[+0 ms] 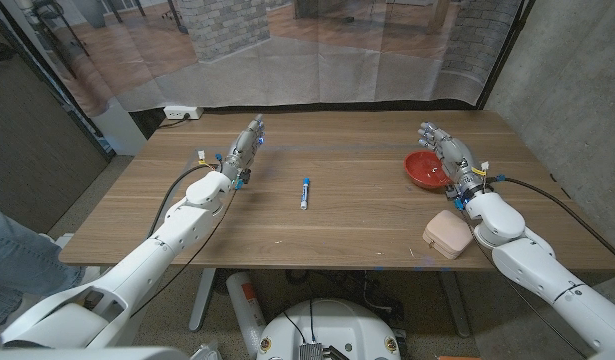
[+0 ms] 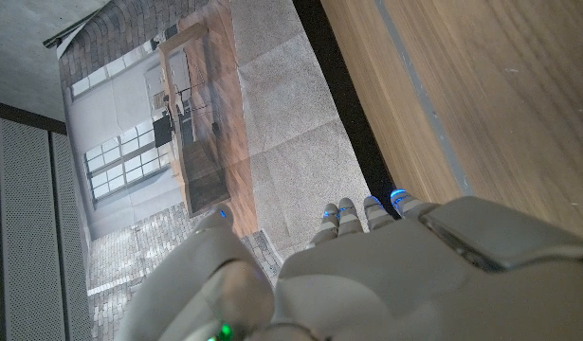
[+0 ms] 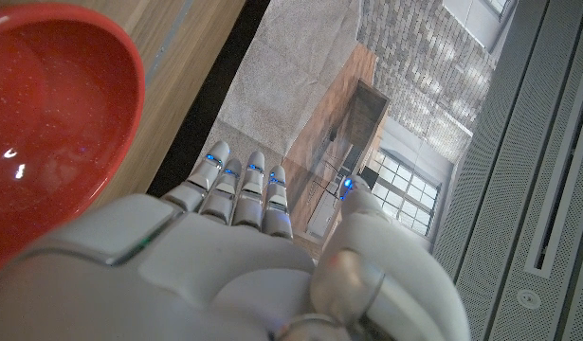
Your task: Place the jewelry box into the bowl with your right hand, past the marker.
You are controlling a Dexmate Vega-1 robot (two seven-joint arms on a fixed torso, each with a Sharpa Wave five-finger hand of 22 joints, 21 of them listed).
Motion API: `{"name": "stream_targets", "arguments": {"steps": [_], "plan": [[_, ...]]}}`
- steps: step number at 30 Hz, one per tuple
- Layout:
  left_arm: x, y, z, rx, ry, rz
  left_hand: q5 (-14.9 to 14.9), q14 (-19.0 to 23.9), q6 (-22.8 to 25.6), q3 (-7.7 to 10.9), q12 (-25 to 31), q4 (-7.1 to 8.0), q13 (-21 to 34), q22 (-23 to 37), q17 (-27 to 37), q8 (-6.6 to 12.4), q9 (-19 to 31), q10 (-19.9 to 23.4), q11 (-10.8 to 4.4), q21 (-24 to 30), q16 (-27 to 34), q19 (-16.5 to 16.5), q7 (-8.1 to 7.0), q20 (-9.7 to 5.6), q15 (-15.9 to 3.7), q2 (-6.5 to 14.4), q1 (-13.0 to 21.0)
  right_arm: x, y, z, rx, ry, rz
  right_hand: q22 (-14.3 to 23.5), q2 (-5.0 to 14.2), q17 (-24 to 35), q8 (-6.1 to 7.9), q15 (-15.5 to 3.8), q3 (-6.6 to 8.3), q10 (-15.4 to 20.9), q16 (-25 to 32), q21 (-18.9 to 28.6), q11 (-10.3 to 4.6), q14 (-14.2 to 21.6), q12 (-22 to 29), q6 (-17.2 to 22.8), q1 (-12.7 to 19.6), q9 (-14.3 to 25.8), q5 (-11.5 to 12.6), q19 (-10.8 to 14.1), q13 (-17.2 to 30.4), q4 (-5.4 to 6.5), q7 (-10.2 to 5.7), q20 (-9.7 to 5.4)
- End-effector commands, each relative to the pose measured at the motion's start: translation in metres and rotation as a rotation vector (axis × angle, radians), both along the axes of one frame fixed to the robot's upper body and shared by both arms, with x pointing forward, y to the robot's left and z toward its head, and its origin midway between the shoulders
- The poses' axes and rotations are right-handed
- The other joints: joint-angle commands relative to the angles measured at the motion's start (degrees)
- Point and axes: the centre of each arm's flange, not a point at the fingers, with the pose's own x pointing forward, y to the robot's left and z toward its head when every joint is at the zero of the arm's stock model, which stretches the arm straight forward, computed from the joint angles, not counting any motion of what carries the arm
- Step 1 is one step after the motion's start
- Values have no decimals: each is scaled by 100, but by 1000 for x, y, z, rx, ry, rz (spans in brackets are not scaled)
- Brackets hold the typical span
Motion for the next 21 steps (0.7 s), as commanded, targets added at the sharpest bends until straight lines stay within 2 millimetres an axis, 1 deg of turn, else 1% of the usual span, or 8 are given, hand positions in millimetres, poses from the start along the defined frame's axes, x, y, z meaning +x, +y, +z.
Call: {"name": "stream_targets", "arguments": {"steps": [1,9,21], "plan": [[-2,-5,0,9,6,-3,-16,25,29,2,12,-19,31,19,16,22,30,19,15,37,6,-33,19,-24,13,21,29,-12,-10,-6,-16,4,-29,20,30,21,9,-20,13,35,1,-15,-4,51,26,26,47,22,-16,48,16,-48,-5,-185],[-2,-8,1,15,6,-6,-24,32,39,-1,6,-24,31,19,17,16,30,24,15,37,3,-27,12,-20,15,33,40,-21,-21,-14,-9,10,-50,20,32,24,4,-14,4,40,-5,-37,-9,54,21,28,50,23,-18,58,16,-53,-20,-180],[1,-12,2,19,11,-9,-35,38,48,-6,-1,-30,32,20,18,6,30,34,6,34,-2,-28,0,-16,9,52,56,-31,-30,-22,-10,22,-73,21,29,24,0,-18,-4,51,-8,-63,-19,69,17,35,54,24,-20,70,17,-60,-45,-171]]}}
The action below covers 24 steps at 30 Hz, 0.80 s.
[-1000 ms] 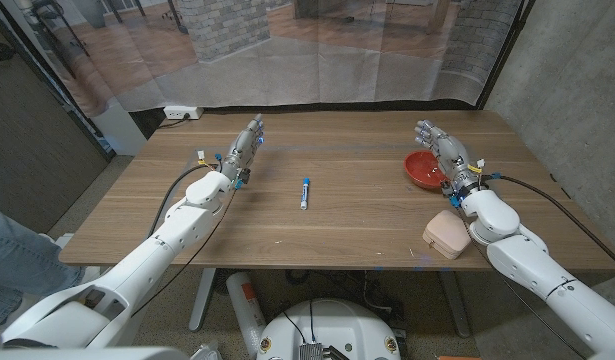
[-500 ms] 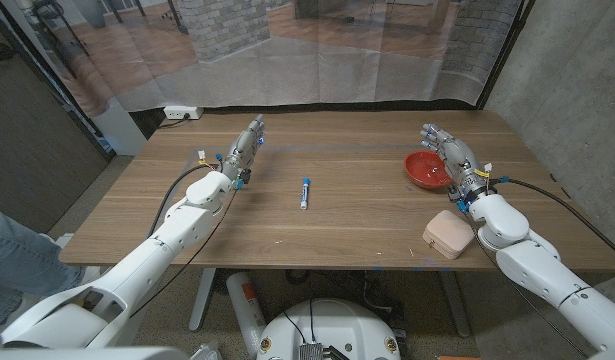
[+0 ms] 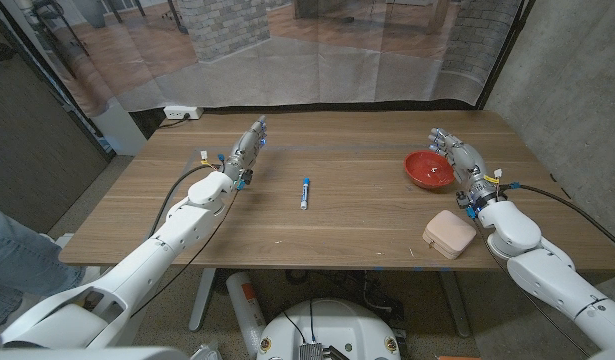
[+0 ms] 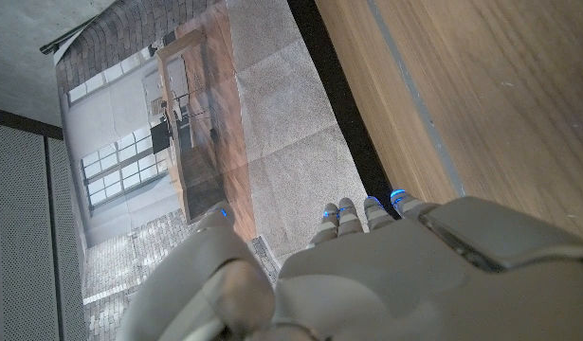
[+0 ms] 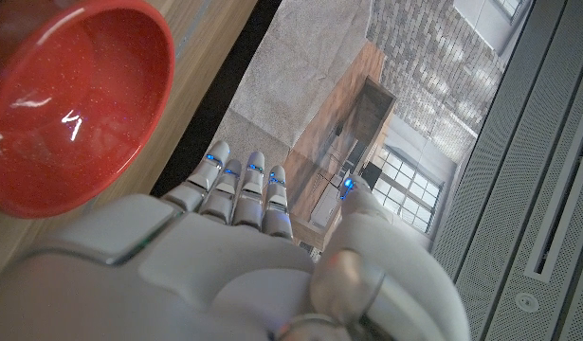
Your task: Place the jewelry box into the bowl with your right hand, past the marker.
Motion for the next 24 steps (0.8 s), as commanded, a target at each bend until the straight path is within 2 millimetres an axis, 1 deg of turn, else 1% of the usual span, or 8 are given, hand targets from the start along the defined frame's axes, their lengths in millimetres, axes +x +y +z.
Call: {"name": "stream_targets", "arguments": {"steps": [1,9,15,24], "plan": [[3,-3,1,6,3,-2,-36,36,47,-6,-2,-31,32,20,18,4,30,12,-19,34,-4,-28,0,-15,11,30,34,-12,-11,-8,-1,13,-25,22,29,25,0,-16,20,54,-8,-21,-14,73,17,36,56,24,3,71,18,-38,-46,-171],[4,-3,2,12,8,2,-41,40,48,-9,-7,-34,33,20,18,-1,30,13,-7,30,-5,-35,1,-7,5,37,41,-14,-13,-12,-4,18,-30,22,33,24,-1,-20,19,68,-15,-40,-40,74,17,45,64,25,3,81,18,-44,-64,-167],[5,-3,1,15,16,3,-45,36,55,-11,-11,-37,33,21,18,-3,30,12,-10,30,-9,-32,0,-8,11,42,47,-17,-13,-14,-15,12,-35,23,35,21,11,-52,19,119,-11,-63,-85,115,29,94,82,27,4,101,18,-59,-119,-170],[2,-2,2,14,13,13,-51,40,56,-15,-14,-40,33,21,19,-9,30,17,-15,29,-10,-33,-3,-2,4,50,54,-26,-16,-24,-19,21,-48,23,35,18,15,-57,20,145,-16,-82,-84,131,32,121,94,29,5,124,19,-69,-139,-170]]}}
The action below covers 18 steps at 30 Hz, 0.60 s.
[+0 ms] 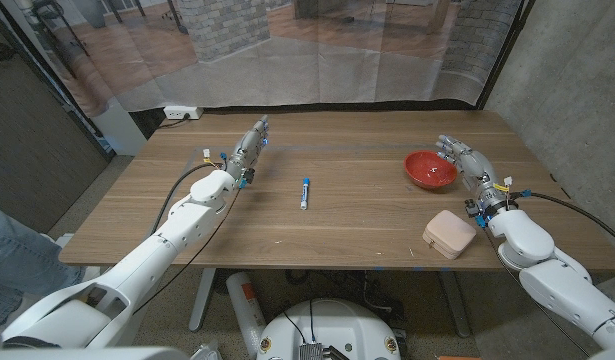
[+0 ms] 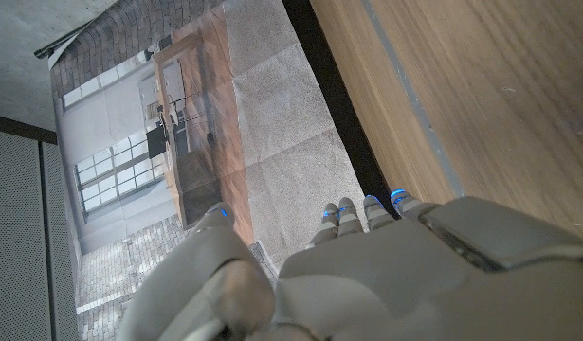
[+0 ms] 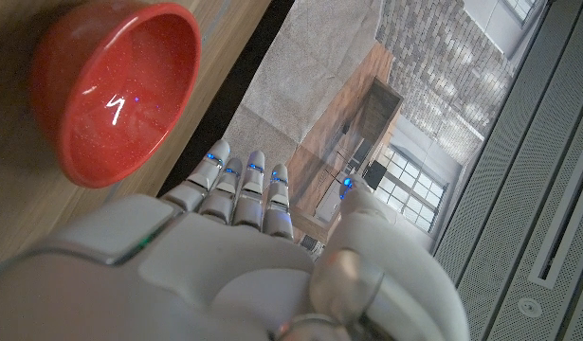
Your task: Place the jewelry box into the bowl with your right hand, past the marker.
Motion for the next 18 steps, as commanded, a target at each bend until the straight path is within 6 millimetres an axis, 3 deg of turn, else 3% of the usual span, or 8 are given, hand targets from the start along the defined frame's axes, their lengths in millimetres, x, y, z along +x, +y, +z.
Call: {"name": "stream_targets", "arguments": {"steps": [1,18], "plan": [[-1,0,1,1,1,10,-13,41,36,8,-13,-17,33,21,19,-9,30,19,-14,29,-10,-33,17,-1,5,35,39,-11,-4,-10,-8,10,-16,24,4,18,16,3,20,63,-18,-41,-1,67,31,20,66,30,5,65,19,-23,-48,-169],[-2,-4,-2,3,2,0,-25,47,46,1,-22,-22,34,22,20,-16,30,21,-30,27,-12,-34,13,6,-1,48,51,-30,-9,-25,-20,13,-46,24,-6,14,9,-7,20,89,-27,-75,-14,96,28,32,82,33,7,96,20,-39,-95,-171]]}}
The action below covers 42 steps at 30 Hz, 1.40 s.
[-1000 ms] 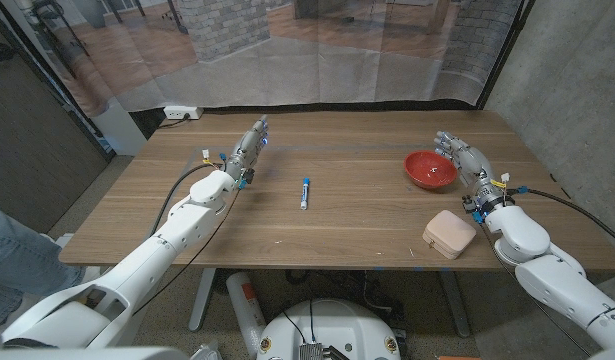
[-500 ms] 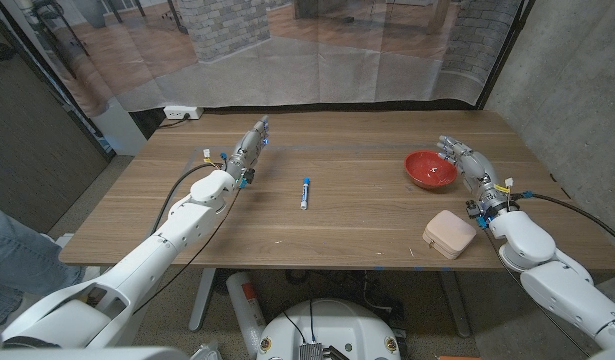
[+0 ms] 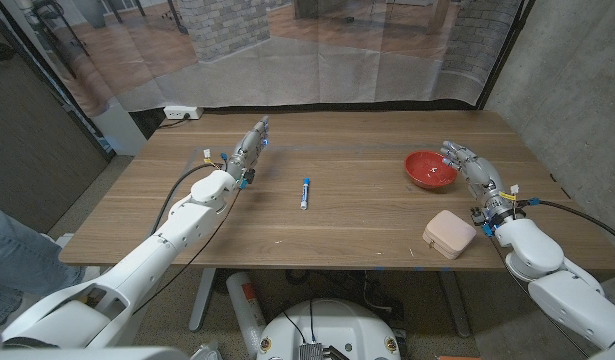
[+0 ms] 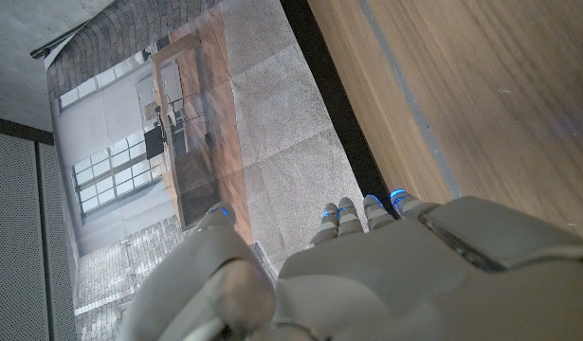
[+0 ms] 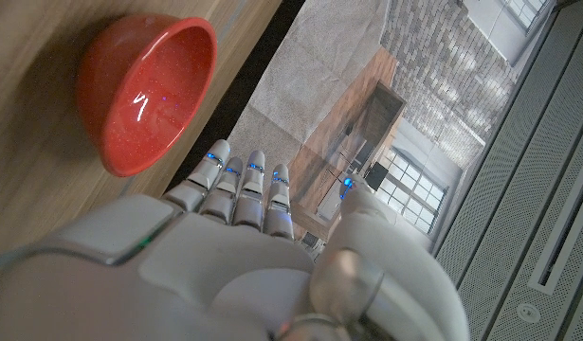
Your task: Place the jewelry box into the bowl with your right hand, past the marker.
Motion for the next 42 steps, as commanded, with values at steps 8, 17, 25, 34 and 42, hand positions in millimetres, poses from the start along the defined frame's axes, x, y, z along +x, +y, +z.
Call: {"name": "stream_targets", "arguments": {"steps": [8,17,25,34,42], "plan": [[-1,-5,0,-1,-6,-8,-31,44,56,-4,-26,-25,35,22,20,-17,31,20,-11,27,-15,-32,13,14,6,39,42,-27,-3,-16,-61,6,-60,25,-16,13,7,6,19,60,-33,-48,-28,55,24,26,87,34,8,65,21,-47,-66,-170],[-3,-7,3,6,-13,-8,-39,48,80,-11,-24,-29,35,22,20,-15,31,39,-22,24,-16,-38,12,37,12,46,50,-34,-2,-21,-79,14,-67,26,-23,11,3,-1,22,66,-46,-77,-42,56,18,33,102,36,12,76,22,-59,-113,-161],[-2,-9,0,5,-8,-8,-46,45,86,-16,-26,-32,35,23,20,-18,31,45,-19,25,-19,-34,17,28,16,52,56,-40,1,-22,-136,16,-96,26,-28,7,2,-3,27,63,-56,-100,-41,56,11,43,121,38,16,80,23,-74,-149,-147],[-1,-9,0,6,-5,-8,-53,46,91,-23,-32,-35,36,23,21,-24,31,45,-24,24,-20,-33,17,24,20,59,64,-49,3,-22,-175,13,-132,27,-38,4,-2,-12,33,63,-67,-122,-59,56,5,42,145,39,19,87,24,-91,-170,-138],[2,-11,1,9,-2,-12,-58,46,94,-27,-35,-38,36,23,21,-26,32,46,-19,23,-21,-36,18,24,17,63,69,-55,7,-24,-208,12,-157,28,-48,2,-1,-12,34,72,-74,-142,-55,57,4,54,160,40,21,96,25,-102,-191,-135]]}}
